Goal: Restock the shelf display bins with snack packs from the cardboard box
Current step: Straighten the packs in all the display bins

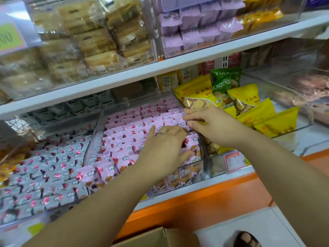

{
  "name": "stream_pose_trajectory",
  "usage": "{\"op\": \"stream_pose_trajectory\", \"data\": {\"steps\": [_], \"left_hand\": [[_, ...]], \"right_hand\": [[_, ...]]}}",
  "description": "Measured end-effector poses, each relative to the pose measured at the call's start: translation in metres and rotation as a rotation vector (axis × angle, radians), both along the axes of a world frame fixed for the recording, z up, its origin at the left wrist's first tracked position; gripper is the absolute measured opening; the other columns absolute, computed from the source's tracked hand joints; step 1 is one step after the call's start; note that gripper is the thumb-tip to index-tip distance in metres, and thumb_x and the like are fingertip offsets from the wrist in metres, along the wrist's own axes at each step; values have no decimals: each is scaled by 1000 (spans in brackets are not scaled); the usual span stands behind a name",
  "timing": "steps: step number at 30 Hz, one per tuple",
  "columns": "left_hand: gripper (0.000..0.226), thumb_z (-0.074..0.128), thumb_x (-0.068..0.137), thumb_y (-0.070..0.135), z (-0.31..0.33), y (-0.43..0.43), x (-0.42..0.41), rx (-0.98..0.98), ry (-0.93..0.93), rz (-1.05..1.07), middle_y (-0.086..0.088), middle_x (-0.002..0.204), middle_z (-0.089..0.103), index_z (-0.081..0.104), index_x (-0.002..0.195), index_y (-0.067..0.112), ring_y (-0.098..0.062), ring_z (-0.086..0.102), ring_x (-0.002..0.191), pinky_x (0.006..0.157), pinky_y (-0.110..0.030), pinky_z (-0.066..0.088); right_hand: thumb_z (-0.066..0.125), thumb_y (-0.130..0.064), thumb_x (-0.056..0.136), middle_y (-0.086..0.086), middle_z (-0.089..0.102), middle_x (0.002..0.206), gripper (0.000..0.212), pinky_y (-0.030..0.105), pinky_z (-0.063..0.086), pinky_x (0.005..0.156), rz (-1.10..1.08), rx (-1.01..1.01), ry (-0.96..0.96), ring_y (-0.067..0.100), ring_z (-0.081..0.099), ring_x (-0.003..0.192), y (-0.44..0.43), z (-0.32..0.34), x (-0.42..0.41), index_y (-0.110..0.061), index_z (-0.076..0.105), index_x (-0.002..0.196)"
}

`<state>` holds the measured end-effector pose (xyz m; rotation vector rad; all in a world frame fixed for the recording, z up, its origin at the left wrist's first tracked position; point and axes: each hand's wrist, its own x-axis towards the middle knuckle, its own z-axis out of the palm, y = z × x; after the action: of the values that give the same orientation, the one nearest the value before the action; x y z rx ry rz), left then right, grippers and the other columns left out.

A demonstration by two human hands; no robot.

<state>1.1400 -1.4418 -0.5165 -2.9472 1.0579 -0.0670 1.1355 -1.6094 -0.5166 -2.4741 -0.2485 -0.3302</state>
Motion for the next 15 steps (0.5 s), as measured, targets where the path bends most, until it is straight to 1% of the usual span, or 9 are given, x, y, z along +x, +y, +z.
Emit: {"op": "stream_pose_trajectory", "data": {"steps": [4,7,9,12,13,15], "left_hand": [[59,45,94,53,-1,1,-2,2,-46,-11,7,150,32,34,145,25,-17,26,139,117,-49,6],[58,48,93,52,-3,5,-7,-24,-58,-31,9,150,33,36,144,26,-15,26,139,118,-48,5],[60,48,92,56,-5,10,-12,-71,-43,-59,9,148,37,39,142,25,-15,31,137,118,-47,13],[68,37,85,64,-5,15,-18,-165,-28,-91,7,143,45,50,136,22,-16,39,132,113,-43,25],[67,36,84,63,-4,15,-18,-195,-33,-93,8,141,47,54,133,21,-16,42,129,112,-41,28],[61,42,84,60,-5,13,-19,-239,-48,-83,7,133,52,59,128,20,-17,45,123,105,-35,30]], "right_hand": [[52,-20,96,0,46,145,32,20,25,110,13,8,-2,9,38,135,1,0,0,-14,61,126],[52,-18,96,4,45,145,32,20,25,109,21,3,-4,8,38,136,2,-1,-1,-12,61,126],[52,-18,96,4,45,145,32,21,26,110,24,-3,-11,10,38,136,2,0,-1,-12,61,127],[52,-19,97,4,46,145,32,28,28,112,24,-12,-21,11,38,136,1,-2,0,-12,61,126],[51,-19,97,4,47,144,31,28,28,112,23,-10,-24,11,38,136,1,-2,0,-12,62,126],[52,-19,96,5,47,144,31,27,29,112,21,1,-25,11,38,136,1,-2,1,-12,62,125]]}}
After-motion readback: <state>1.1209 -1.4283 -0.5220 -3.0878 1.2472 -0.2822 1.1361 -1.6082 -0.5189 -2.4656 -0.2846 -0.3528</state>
